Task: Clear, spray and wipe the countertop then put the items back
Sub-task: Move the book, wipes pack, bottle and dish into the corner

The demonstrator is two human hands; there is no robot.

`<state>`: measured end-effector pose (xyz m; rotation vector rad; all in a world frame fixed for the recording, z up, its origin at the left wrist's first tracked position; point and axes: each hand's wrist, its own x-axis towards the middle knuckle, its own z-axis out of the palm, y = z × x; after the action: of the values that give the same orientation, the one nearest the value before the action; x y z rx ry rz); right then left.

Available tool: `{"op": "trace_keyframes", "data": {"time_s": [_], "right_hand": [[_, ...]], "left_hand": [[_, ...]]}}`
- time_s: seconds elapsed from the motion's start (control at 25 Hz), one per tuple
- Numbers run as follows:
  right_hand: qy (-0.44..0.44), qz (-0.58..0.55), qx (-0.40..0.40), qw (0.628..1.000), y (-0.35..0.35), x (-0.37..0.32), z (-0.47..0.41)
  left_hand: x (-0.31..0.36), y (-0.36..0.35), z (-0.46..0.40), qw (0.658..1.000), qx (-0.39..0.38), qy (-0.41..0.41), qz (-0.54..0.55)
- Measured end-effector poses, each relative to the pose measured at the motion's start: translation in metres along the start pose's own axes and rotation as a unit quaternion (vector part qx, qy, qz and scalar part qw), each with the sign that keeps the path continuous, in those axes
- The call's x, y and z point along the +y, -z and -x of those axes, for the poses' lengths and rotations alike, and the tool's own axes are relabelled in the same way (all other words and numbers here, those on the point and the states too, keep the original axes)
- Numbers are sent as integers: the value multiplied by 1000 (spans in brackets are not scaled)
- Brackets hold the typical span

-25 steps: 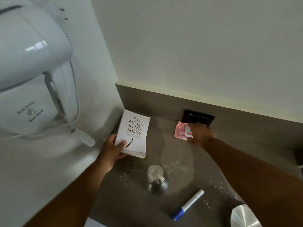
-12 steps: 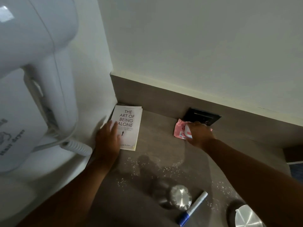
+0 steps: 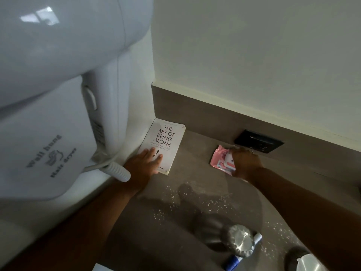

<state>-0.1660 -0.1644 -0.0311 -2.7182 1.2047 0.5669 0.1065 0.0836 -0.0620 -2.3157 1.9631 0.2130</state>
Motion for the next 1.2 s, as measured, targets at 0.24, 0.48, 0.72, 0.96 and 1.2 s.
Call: {"op": "trace_keyframes", "data": {"time_s": [0.24, 0.48, 0.72, 0.96, 1.2], "right_hand": [[10, -8, -19, 1000, 10, -43, -8], [116, -39, 90, 988, 58, -118, -42], [185, 23, 133, 974, 66, -198, -97], [214, 117, 91, 966, 23, -187, -107], [246, -45, -1, 968, 50, -153, -57]], "left_hand": [[9, -10, -4, 990, -38, 63, 119], [7, -11, 0, 980, -58, 66, 179], [2, -26, 1, 983, -11, 80, 163], [2, -19, -3, 978, -34, 79, 192], [10, 6, -2, 985, -66, 86, 134]]}}
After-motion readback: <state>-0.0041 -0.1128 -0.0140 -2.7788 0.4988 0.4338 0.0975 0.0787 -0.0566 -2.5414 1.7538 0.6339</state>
